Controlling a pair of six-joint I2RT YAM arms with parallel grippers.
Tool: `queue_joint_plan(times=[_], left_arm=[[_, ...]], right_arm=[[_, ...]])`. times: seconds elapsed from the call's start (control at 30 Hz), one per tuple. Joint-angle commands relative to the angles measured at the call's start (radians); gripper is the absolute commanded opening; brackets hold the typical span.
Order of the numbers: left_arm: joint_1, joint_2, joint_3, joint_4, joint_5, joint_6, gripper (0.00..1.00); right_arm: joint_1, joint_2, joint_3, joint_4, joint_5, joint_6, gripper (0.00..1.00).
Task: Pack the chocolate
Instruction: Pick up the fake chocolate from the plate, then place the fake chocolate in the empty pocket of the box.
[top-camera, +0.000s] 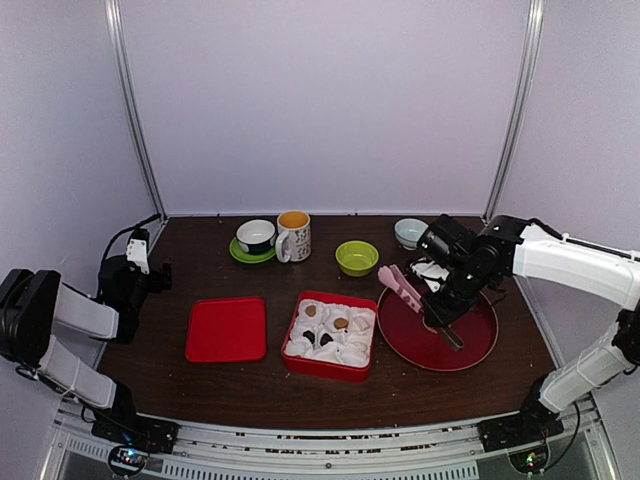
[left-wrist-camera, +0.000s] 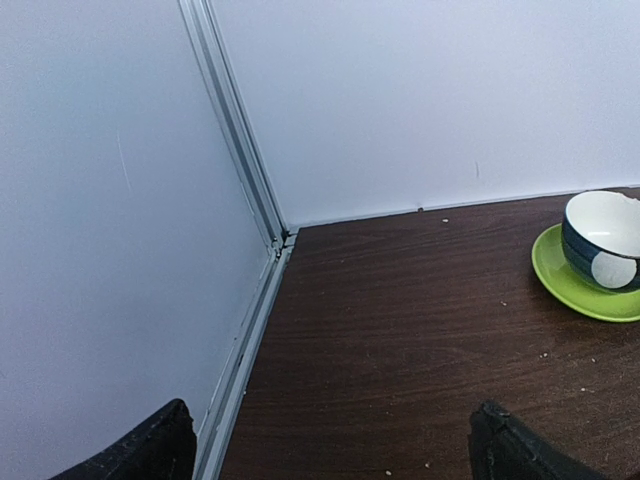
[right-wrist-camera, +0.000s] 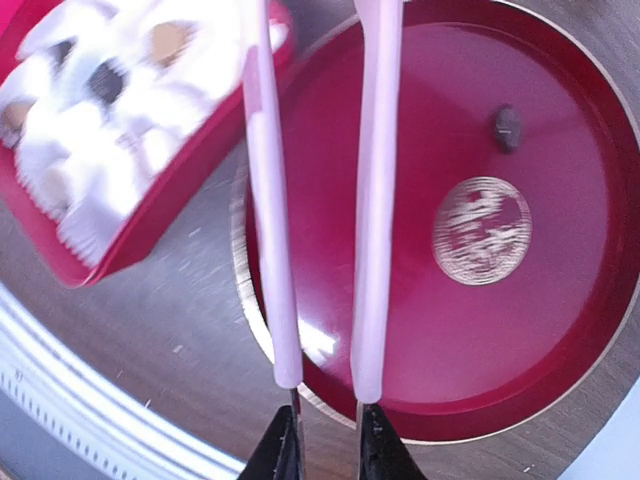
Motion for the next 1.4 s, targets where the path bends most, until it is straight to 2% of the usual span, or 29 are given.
queue_joint_plan(times=[0.0,0.43,1.37], left_arm=[[0.010,0.006,0.011,0.058,0.007,-0.004,0.98],[0.009,0.006,0.011,0.059,0.007,-0.003,0.98],[0.010,0.006,0.011,0.058,0.008,-0.003,0.98]], right_arm=[[0.118,-0.058,-0.006,-0.040,-0.070,-0.021,0.21],[0.330,-0.079,-0.095,-0.105,-0.131,0.066,0.20],[0.374,-0.009,-0.082,-0.113,-0.168,0.047,0.24]])
